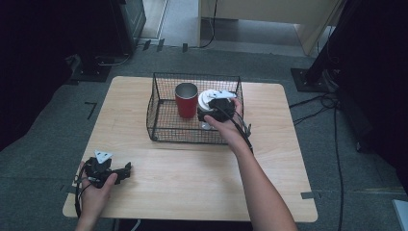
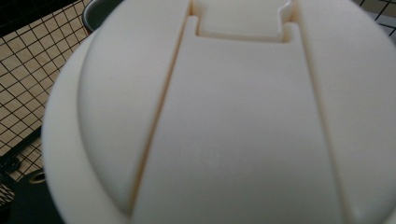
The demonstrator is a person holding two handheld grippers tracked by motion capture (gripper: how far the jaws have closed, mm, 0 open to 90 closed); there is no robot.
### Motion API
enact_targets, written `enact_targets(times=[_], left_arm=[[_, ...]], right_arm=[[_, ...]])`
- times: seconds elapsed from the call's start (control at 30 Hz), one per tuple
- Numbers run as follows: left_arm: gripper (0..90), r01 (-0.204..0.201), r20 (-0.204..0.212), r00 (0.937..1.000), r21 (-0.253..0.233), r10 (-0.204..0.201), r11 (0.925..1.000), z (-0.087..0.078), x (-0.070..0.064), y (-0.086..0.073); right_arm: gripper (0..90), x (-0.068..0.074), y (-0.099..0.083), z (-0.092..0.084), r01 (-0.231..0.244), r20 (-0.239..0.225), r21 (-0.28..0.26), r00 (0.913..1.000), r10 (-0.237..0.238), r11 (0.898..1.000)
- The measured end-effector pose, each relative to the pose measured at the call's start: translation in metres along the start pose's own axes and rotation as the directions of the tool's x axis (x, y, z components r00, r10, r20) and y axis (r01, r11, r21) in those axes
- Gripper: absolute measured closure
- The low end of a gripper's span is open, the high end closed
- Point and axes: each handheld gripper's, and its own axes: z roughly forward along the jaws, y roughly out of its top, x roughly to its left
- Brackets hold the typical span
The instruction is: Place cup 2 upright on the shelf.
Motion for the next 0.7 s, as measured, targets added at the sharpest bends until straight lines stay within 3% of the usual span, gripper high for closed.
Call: enact_targets(times=[0.47, 0.7], left_arm=[[1.4, 0.000, 0.000, 1.0000, 0.000, 0.000, 1.0000, 0.0000, 0.0000, 0.0000], [1.4, 0.000, 0.000, 1.0000, 0.000, 0.000, 1.0000, 0.0000, 0.0000, 0.0000]], right_arm=[[2.8, -0.0015, 0.0004, -0.0002, -0.019, -0.021, 0.023, 0.9996, 0.019, 1.000], [0.0, -0.0033, 0.0008, -0.0028, -0.024, 0.012, 0.025, 0.9996, 0.024, 0.999]])
